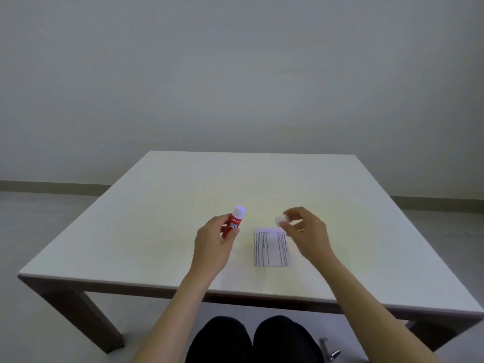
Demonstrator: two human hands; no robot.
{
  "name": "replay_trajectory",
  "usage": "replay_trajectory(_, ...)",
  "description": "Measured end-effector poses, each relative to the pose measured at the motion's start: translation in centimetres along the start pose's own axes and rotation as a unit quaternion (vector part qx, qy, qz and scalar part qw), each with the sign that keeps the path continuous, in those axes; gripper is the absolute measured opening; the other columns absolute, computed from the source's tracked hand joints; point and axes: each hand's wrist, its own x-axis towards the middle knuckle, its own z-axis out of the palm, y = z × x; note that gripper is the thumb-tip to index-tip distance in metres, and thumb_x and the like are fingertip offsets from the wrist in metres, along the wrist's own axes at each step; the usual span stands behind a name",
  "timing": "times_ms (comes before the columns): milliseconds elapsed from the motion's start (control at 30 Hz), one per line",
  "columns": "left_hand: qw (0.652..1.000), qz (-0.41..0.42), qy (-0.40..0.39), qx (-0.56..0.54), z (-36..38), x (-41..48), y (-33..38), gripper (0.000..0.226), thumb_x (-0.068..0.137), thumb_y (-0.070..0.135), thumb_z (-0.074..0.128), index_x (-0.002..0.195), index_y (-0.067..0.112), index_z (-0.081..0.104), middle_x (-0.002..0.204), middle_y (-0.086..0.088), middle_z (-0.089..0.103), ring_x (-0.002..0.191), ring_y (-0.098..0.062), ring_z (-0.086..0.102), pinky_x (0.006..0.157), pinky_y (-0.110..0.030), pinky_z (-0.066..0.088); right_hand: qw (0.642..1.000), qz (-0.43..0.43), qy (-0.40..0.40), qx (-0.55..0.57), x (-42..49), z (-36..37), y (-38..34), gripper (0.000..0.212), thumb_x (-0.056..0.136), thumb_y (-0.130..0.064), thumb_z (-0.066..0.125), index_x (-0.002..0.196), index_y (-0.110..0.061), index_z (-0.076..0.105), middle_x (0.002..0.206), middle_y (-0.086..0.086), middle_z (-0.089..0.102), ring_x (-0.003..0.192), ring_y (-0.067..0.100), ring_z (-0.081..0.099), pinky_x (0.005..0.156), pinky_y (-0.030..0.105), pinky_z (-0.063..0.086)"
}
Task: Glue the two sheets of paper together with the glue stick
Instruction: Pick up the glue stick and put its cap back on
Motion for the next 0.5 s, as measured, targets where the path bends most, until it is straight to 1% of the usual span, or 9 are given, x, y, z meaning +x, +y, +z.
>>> replay_trajectory(67,1.000,0.014,-0.013,0.003,0.3,-0.2,0.3,0.027,0.089,0.015,0.060,0.116,0.017,0.064,0.107,0.002,0.069,0.094,-0.016,0.064,0.080,-0.026,0.046,0.990,0.009,-0.041,0.136,-1.0,1.0,-2.1,0.016,0.081,-0.016,0.069,0.093,-0.025,0.063,0.090,-0.007,0.069,0.059,0.011,0.068,0.056,0.017,0.050)
replay_trajectory(100,1.000,0.021,-0.020,0.004,0.4,-0.3,0.5,0.027,0.089,0.014,0.059,0.115,0.017,0.064,0.107,0.002,0.068,0.094,-0.017,0.064,0.081,-0.027,0.047,0.983,0.008,-0.054,0.174,-1.4,1.4,-2.9,0.017,0.082,-0.014,0.068,0.093,-0.026,0.063,0.091,-0.007,0.069,0.058,0.010,0.068,0.056,0.017,0.051)
replay_trajectory(167,0.999,0.035,-0.030,0.013,0.6,-0.5,0.8,0.026,0.090,0.015,0.057,0.115,0.019,0.063,0.106,0.003,0.068,0.093,-0.016,0.064,0.080,-0.025,0.047,0.979,-0.003,-0.062,0.193,-1.8,2.0,-4.1,0.018,0.083,-0.014,0.066,0.095,-0.027,0.063,0.094,-0.007,0.070,0.058,0.010,0.068,0.058,0.019,0.052)
replay_trajectory(300,0.994,0.076,-0.035,0.072,0.4,-0.5,0.9,0.027,0.091,0.016,0.057,0.117,0.019,0.062,0.101,0.002,0.067,0.085,-0.014,0.060,0.073,-0.019,0.044,0.984,-0.027,-0.060,0.169,-1.8,1.9,-5.1,0.019,0.084,-0.013,0.065,0.099,-0.025,0.063,0.097,-0.005,0.068,0.059,0.010,0.067,0.062,0.026,0.052)
replay_trajectory(333,0.991,0.089,-0.037,0.096,0.3,-0.5,0.9,0.029,0.090,0.016,0.058,0.118,0.019,0.061,0.101,0.002,0.066,0.083,-0.015,0.060,0.074,-0.021,0.045,0.986,-0.040,-0.064,0.146,-1.7,1.7,-5.1,0.020,0.084,-0.013,0.065,0.099,-0.027,0.063,0.097,-0.008,0.068,0.058,0.008,0.066,0.062,0.024,0.051)
replay_trajectory(433,0.979,0.120,-0.041,0.162,-0.2,-0.3,1.0,0.031,0.089,0.018,0.059,0.120,0.020,0.061,0.106,0.004,0.066,0.085,-0.017,0.061,0.084,-0.035,0.047,0.992,-0.080,-0.080,0.056,-1.6,1.2,-5.1,0.022,0.083,-0.013,0.066,0.100,-0.027,0.067,0.088,-0.022,0.066,0.055,0.002,0.059,0.058,0.009,0.045)
replay_trajectory(500,0.974,0.129,-0.036,0.182,-0.2,-0.4,1.1,0.031,0.090,0.021,0.058,0.121,0.023,0.060,0.108,0.007,0.065,0.087,-0.016,0.061,0.088,-0.033,0.042,0.992,-0.100,-0.074,-0.003,-1.6,1.1,-5.1,0.018,0.083,-0.018,0.067,0.100,-0.023,0.068,0.082,-0.024,0.062,0.051,0.001,0.052,0.056,0.008,0.041)
